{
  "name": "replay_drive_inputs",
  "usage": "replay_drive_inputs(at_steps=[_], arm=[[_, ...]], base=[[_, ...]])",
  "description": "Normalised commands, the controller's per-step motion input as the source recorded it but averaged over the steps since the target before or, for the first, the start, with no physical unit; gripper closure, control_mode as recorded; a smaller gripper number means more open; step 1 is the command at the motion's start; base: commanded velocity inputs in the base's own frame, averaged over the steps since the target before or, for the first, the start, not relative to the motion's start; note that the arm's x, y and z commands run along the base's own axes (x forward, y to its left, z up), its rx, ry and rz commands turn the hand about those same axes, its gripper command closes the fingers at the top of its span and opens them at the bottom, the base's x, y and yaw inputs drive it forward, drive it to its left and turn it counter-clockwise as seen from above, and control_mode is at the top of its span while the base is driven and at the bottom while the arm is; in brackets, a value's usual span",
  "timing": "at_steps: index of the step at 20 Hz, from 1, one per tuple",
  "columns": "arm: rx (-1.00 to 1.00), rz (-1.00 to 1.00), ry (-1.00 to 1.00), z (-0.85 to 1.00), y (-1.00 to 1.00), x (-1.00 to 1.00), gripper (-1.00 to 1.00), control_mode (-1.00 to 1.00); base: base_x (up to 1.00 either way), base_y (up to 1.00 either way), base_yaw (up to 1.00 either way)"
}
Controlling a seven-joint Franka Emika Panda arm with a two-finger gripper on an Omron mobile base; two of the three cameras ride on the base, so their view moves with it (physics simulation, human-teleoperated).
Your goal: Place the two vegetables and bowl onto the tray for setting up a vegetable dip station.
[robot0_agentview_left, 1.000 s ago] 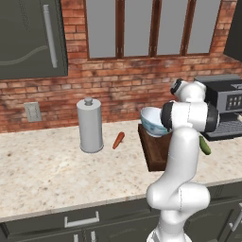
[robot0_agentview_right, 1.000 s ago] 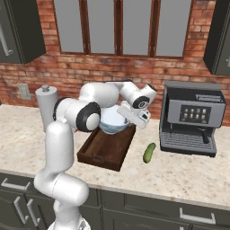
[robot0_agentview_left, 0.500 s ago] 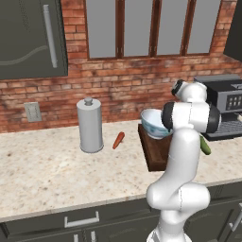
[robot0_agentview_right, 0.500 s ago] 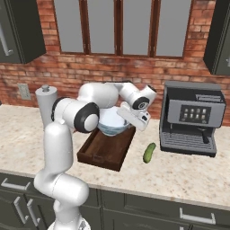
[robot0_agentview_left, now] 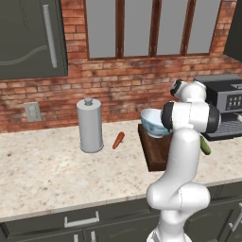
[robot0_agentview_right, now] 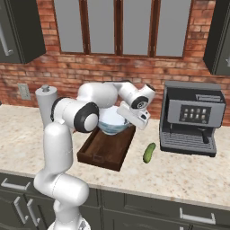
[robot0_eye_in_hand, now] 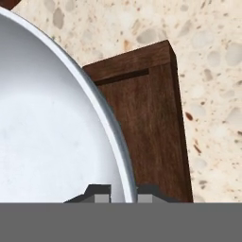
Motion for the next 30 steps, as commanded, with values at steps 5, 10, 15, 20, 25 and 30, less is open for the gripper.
replay_drive_inputs(at_steps=[5,10,15,20,25,30], arm=[[-0.06,-0.04,0.0,0.0,0.03,0.09,1.0,-1.0],[-0.06,-0.05,0.0,-0.03,0.05,-0.01,1.0,-1.0],[-0.01,-0.06,0.0,-0.01,0.05,-0.06,-1.0,-1.0],[0.0,-0.04,0.0,0.02,0.01,-0.07,-1.0,-1.0],[0.0,0.0,0.0,0.16,-0.04,-0.1,-1.0,-1.0],[0.0,0.0,0.0,0.32,-0.11,-0.18,-1.0,-1.0]], base=[[0.0,0.0,0.0],[0.0,0.0,0.0],[0.0,0.0,0.0],[0.0,0.0,0.0],[0.0,0.0,0.0],[0.0,0.0,0.0]])
